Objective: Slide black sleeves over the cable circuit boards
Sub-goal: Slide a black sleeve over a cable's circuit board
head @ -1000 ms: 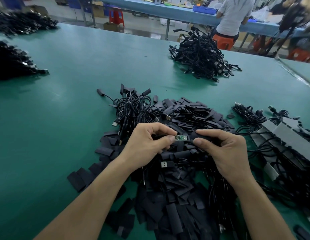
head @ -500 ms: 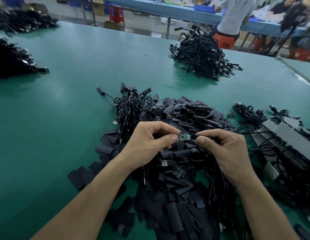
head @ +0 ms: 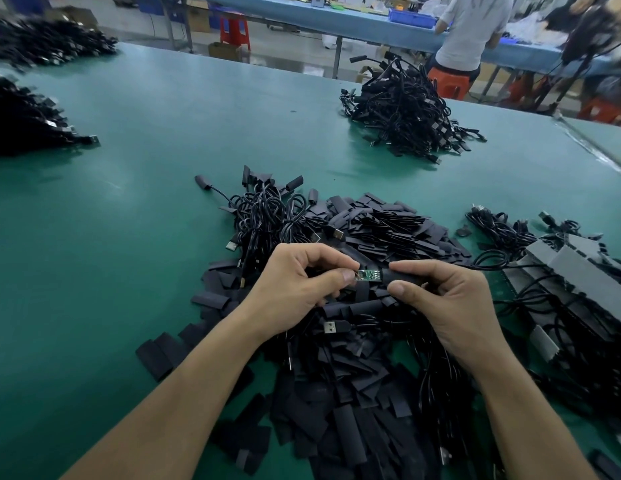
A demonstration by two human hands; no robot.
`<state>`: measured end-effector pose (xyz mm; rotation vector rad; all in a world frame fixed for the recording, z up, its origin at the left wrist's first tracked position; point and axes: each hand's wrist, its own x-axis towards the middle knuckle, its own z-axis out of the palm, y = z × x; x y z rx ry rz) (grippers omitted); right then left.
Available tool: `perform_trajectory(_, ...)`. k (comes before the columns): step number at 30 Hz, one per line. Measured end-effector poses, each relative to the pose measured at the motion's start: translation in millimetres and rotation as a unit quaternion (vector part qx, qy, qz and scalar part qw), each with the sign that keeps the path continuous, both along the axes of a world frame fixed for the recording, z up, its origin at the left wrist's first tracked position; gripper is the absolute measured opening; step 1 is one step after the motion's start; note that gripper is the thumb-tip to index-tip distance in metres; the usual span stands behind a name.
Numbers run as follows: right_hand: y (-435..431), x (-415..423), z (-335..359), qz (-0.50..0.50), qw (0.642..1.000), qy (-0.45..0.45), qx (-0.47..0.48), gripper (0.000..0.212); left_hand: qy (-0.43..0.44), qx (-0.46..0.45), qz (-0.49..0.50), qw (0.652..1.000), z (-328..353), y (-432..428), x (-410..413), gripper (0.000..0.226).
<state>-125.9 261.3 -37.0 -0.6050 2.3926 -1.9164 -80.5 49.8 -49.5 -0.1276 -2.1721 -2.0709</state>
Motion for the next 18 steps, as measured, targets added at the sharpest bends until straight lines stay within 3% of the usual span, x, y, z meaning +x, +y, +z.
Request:
perform_trajectory(6, -1.3, 0.8, 0.1, -0.003, 1.0, 0.015, 0.002, 0.022, -0.019, -0.002, -0.005, 1.0, -1.3, -0.3, -1.5, 0.014)
perform_trajectory(18, -2.9, 2.1, -2.9, 0.02, 0.999, 0.009, 0.04, 0.027, -0.029, -0.018, -0.013, 0.999, -1.0, 0.5, -1.0, 0.014)
